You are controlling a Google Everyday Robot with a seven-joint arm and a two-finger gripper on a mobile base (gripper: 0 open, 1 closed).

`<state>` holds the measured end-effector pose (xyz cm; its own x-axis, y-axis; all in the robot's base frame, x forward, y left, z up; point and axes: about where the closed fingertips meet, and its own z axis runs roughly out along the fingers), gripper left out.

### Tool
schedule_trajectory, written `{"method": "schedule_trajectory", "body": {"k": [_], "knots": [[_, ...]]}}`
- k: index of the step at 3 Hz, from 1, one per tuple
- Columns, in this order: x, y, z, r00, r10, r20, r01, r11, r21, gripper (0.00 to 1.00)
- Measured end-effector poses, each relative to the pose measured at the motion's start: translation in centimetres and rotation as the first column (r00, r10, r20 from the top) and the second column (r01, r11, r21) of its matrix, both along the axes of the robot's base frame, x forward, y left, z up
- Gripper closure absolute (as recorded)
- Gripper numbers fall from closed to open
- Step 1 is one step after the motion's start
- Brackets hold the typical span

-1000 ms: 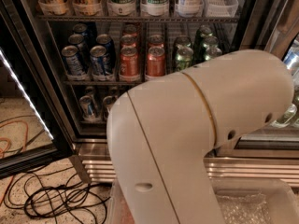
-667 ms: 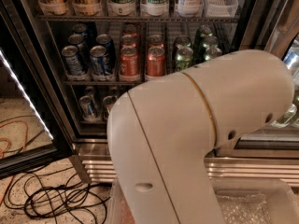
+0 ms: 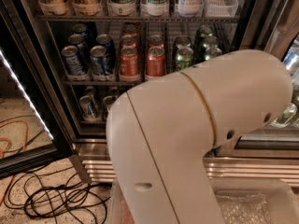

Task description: Pick water bottle from bottom shelf of fridge

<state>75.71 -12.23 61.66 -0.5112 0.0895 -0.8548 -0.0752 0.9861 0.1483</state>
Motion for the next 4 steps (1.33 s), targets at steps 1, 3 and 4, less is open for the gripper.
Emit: {"method": "schedule_trajectory", "body": {"k": [1,3,4], "knots": [[-0.67,0.21,1.0,0.9998,0.019,0.005,-0.019,0.999,0.03,1.0],[-1.03,0.06,1.07,0.9999,0.014,-0.005,-0.013,0.999,0.035,1.0],[-0.96,0.06,0.98,0.9999,0.014,-0.005,-0.013,0.999,0.035,1.0]]}}
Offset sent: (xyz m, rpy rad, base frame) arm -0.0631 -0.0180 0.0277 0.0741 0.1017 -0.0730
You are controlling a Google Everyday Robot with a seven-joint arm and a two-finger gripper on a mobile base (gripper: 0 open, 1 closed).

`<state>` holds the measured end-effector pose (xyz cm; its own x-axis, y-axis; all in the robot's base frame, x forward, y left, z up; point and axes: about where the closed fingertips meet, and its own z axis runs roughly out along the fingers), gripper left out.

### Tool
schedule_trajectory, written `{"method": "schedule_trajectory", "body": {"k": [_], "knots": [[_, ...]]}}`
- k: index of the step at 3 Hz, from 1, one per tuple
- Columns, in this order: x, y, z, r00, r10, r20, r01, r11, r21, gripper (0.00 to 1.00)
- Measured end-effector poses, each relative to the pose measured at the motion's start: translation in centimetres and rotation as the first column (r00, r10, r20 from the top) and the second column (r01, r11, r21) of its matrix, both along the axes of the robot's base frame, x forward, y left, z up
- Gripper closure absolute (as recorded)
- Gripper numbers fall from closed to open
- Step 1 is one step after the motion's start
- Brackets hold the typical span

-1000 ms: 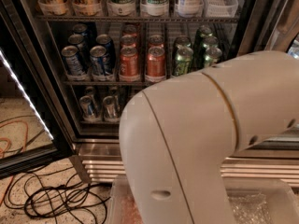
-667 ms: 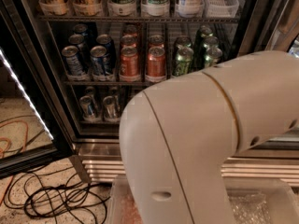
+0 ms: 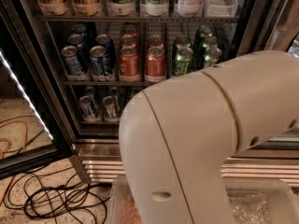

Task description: Pick water bottle from bottom shelf of fridge

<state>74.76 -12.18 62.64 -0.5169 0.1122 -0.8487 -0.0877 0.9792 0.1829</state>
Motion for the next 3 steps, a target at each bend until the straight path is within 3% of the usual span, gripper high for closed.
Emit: {"method": "schedule_trajectory", "body": {"k": [3], "knots": [[-0.32,-0.07,0.02,1.0,-0.004,-0.006,0.004,1.0,-0.003,1.0]]}}
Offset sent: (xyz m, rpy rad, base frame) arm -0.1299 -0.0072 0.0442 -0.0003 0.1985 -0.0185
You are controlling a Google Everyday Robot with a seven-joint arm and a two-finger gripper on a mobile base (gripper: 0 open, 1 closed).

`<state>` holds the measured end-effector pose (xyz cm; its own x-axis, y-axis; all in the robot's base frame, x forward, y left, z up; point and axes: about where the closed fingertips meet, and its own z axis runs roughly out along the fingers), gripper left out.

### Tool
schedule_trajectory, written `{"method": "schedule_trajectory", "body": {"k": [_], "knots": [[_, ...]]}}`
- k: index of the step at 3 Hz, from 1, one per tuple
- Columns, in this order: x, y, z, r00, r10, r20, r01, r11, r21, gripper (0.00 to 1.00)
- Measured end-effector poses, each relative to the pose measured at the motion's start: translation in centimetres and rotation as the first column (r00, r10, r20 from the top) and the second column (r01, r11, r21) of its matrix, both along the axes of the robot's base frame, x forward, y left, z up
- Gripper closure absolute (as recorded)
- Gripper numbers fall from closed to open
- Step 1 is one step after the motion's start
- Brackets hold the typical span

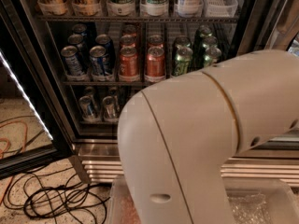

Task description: Pick water bottle from bottom shelf of fridge

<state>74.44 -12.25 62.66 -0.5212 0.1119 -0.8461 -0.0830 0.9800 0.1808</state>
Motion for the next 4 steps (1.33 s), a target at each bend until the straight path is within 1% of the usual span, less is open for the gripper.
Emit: {"method": "schedule_trajectory", "body": {"k": [4], "knots": [[-0.11,-0.04,0.14,1.0,-0.005,0.002,0.005,1.0,-0.003,1.0]]}}
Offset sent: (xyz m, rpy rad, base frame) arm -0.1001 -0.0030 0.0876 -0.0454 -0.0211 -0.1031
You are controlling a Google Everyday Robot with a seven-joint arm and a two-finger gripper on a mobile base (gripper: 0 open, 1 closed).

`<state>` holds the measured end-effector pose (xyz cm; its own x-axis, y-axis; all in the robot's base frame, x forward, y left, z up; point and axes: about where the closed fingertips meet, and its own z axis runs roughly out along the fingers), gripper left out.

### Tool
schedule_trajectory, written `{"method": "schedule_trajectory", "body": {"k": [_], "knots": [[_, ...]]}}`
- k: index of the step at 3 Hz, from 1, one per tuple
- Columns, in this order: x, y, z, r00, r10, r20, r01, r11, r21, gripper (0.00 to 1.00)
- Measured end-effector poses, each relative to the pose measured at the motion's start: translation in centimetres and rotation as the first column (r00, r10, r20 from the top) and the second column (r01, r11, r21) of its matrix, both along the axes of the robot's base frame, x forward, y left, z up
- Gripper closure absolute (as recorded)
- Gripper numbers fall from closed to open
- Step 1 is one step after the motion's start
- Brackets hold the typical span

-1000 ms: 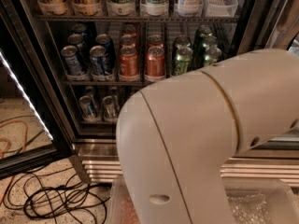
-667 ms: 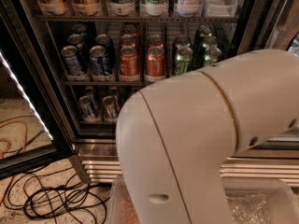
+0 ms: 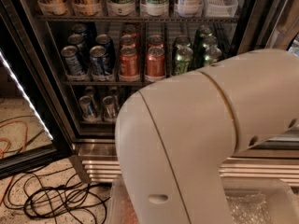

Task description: Pick water bottle from bottom shelf of fridge

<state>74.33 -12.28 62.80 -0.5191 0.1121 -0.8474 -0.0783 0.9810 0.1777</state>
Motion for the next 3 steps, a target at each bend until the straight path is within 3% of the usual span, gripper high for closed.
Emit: {"method": "schedule_trajectory", "body": {"k": [1,3], "knots": [[-0.04,-0.14,1.09,0.9996,-0.006,0.029,0.006,1.0,-0.008,1.0],[0.15,0.26,1.77,0.9991,0.001,0.043,-0.001,1.0,0.014,1.0]]}}
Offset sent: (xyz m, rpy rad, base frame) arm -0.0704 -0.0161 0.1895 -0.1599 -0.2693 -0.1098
